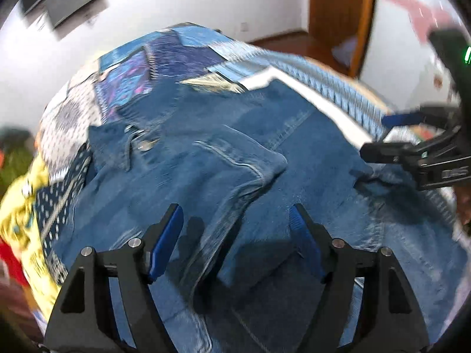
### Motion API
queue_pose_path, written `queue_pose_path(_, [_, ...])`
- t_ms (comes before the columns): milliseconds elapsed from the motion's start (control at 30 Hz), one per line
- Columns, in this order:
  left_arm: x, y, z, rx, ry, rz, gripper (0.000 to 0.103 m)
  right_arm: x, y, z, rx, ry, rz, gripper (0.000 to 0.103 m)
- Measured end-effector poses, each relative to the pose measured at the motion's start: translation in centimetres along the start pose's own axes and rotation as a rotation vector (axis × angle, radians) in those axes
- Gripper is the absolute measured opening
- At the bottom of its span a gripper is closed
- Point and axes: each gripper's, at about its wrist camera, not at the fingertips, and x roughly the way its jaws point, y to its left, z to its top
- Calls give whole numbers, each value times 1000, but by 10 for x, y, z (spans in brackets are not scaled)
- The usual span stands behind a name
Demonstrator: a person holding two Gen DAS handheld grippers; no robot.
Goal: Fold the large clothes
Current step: 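Release the sleeve with the right gripper while the left gripper smooths the jacket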
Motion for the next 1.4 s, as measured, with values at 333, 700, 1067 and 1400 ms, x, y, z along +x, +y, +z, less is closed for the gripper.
queue_pose_path(333, [52, -10, 11, -4, 45, -4, 56, 34, 14, -9, -96, 33, -94, 82])
queue_pose_path(700, [44, 18, 7, -147, 38, -73, 22, 48, 4, -18, -40, 94, -28, 83])
queue_pose_path(1067, [-13, 75, -14, -312, -100, -6, 17, 52, 6, -17, -54, 101, -49, 83])
queue_pose_path(1400, [-57, 154, -106, -533, -122, 48, 14, 53, 11, -15, -60, 109, -83, 83])
